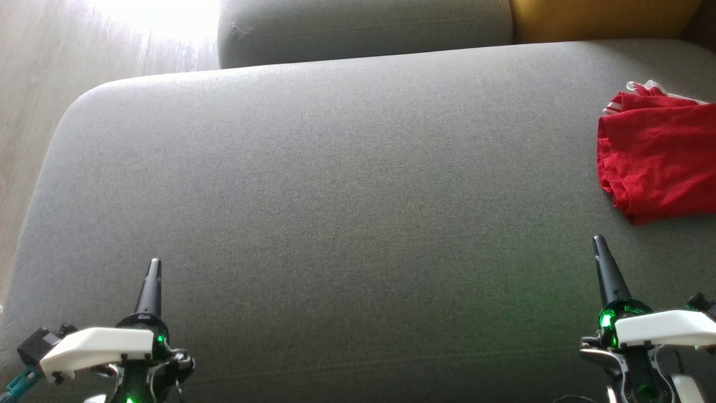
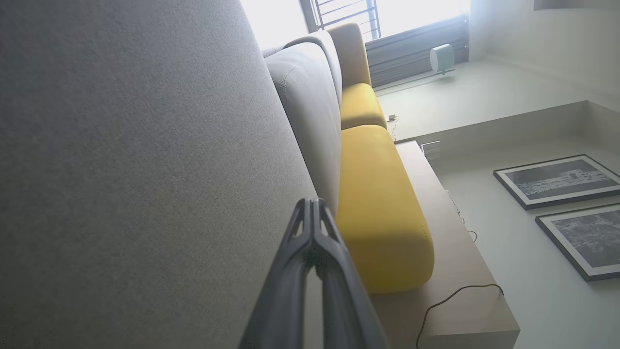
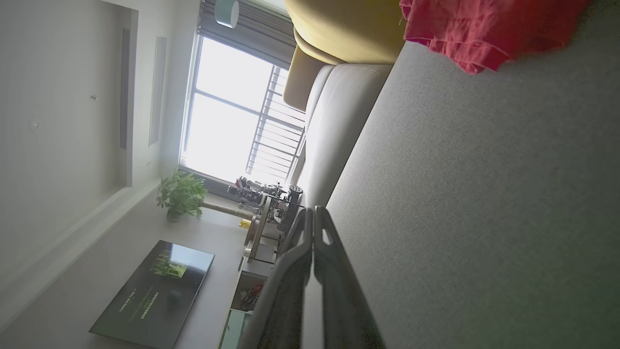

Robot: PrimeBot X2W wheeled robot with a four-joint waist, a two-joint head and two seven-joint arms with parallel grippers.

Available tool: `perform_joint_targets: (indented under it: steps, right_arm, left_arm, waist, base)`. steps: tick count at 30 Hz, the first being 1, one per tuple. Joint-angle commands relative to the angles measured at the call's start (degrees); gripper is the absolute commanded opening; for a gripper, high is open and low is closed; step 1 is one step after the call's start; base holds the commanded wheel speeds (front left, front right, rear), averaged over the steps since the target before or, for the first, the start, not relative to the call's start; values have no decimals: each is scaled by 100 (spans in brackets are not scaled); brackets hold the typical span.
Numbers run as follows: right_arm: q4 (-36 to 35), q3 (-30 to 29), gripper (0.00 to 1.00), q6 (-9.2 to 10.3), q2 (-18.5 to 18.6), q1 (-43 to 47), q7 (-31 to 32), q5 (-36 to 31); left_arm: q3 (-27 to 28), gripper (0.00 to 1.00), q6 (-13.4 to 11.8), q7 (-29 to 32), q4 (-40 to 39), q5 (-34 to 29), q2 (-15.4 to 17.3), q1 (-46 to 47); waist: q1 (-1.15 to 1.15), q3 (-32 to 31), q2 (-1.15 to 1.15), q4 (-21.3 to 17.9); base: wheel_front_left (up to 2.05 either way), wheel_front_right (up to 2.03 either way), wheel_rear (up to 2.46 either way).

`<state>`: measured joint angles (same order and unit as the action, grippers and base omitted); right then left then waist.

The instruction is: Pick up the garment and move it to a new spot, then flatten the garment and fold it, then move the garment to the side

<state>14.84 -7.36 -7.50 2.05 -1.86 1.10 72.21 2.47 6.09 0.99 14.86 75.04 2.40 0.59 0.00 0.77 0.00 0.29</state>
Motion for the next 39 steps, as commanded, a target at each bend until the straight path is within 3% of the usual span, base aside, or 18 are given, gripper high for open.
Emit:
perform_joint_targets:
  steps: [1, 28, 39]
  right_arm:
    - [-175, 69, 0, 0, 66, -352, 57, 159]
    - [-84, 83, 0, 1, 82, -429, 523, 1938]
    - [-81, 84, 0, 1, 83, -432, 538, 1996]
  left_arm:
    - [169, 0, 36, 50, -162, 136, 53, 313]
    - [390, 0, 136, 527, -82, 1669, 58, 552]
    - [399, 0, 140, 544, -80, 1717, 57, 560]
  waist:
    - [0, -2, 0, -1]
    - [0, -57, 0, -29]
    - [0, -59, 0, -29]
  base:
    - [0, 0, 0]
    - [0, 0, 0]
    - [0, 0, 0]
